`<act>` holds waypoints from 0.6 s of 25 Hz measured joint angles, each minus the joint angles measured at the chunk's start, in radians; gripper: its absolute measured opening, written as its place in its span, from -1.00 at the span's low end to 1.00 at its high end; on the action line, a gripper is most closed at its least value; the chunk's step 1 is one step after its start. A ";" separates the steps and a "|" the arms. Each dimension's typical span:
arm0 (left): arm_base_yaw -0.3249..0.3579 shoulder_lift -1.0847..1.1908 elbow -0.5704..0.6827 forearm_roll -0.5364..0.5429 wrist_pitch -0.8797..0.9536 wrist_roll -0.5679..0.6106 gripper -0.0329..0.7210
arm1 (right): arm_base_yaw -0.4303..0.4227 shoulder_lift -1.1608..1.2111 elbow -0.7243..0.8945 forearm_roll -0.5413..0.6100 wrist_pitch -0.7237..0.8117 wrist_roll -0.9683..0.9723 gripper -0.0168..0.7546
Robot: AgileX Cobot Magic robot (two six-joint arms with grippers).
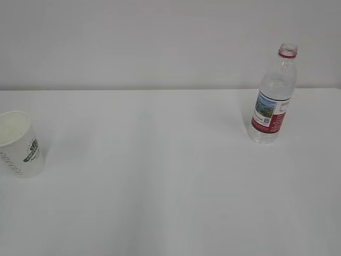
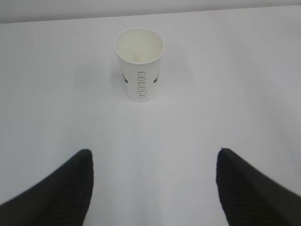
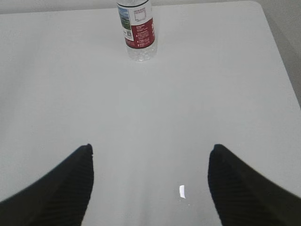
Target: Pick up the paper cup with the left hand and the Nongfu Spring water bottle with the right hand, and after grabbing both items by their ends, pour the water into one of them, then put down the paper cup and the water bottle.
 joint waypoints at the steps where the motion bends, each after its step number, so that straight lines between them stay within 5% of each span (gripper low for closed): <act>1: 0.000 0.000 0.000 0.000 0.000 0.000 0.66 | 0.000 0.000 0.000 0.000 0.000 0.000 0.52; 15: 0.000 0.000 0.000 0.000 0.000 0.000 0.66 | 0.000 0.000 0.000 0.000 0.000 0.000 0.52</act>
